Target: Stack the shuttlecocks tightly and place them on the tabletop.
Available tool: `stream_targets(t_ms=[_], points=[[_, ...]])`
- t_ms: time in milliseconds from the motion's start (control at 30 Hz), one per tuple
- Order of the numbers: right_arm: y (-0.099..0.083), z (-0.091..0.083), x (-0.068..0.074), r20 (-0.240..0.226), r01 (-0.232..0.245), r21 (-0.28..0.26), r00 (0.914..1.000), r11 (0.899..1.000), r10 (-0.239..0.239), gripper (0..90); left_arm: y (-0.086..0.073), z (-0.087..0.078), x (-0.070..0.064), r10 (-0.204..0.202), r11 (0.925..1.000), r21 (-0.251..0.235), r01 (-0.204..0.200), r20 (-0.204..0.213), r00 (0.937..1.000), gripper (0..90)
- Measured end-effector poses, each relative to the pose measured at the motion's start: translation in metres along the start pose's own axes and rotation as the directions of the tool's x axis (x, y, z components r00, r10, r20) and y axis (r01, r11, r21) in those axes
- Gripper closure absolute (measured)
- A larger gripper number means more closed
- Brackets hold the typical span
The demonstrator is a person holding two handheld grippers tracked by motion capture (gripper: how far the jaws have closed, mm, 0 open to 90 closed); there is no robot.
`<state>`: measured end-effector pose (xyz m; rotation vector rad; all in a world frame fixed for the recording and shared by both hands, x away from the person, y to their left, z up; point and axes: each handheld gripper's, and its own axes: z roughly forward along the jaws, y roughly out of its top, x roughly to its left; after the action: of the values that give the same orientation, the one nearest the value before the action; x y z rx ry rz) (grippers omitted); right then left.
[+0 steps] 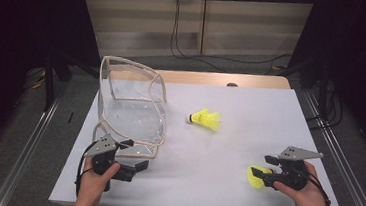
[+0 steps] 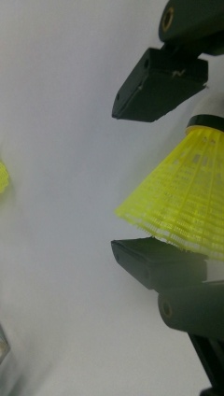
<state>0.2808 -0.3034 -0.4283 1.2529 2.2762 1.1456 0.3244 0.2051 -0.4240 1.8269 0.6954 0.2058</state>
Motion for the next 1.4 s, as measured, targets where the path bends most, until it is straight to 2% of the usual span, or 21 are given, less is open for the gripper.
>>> stream_targets(t_ms=[167, 533, 733, 1000, 1233, 1400], points=[[-0.001, 0.001, 0.0, -0.002, 0.005, 0.012, 1.0, 1.0, -0.005, 35.6, 0.0, 0.0, 0.0, -0.003, 1.0, 0.0, 0.003, 0.0, 1.0, 3.3], [0.0, 0.001, 0.001, -0.028, 0.011, 0.022, 0.9996, 1.0, -0.01, 56.9, -0.001, 0.001, 0.0, -0.006, 1.0, 0.001, 0.006, -0.003, 1.0, 3.3], [0.004, -0.001, 0.002, -0.046, 0.014, 0.01, 0.9989, 1.0, -0.013, 68.6, -0.001, 0.001, 0.0, -0.002, 1.0, 0.002, 0.002, -0.002, 1.0, 3.3], [0.006, -0.003, 0.001, -0.057, 0.018, 0.005, 0.9982, 1.0, -0.018, 76.1, -0.001, 0.001, 0.0, -0.01, 0.9999, -0.003, 0.01, 0.005, 0.9999, 3.3], [0.009, -0.006, -0.003, -0.045, 0.015, -0.005, 0.9989, 1.0, -0.015, 79.7, -0.001, 0.001, 0.0, -0.009, 1.0, -0.003, 0.009, 0.001, 1.0, 3.3], [0.009, -0.006, -0.003, -0.05, 0.014, -0.006, 0.9986, 1.0, -0.014, 86.6, -0.001, 0.001, 0.0, -0.008, 1.0, -0.003, 0.008, -0.001, 1.0, 3.3]])
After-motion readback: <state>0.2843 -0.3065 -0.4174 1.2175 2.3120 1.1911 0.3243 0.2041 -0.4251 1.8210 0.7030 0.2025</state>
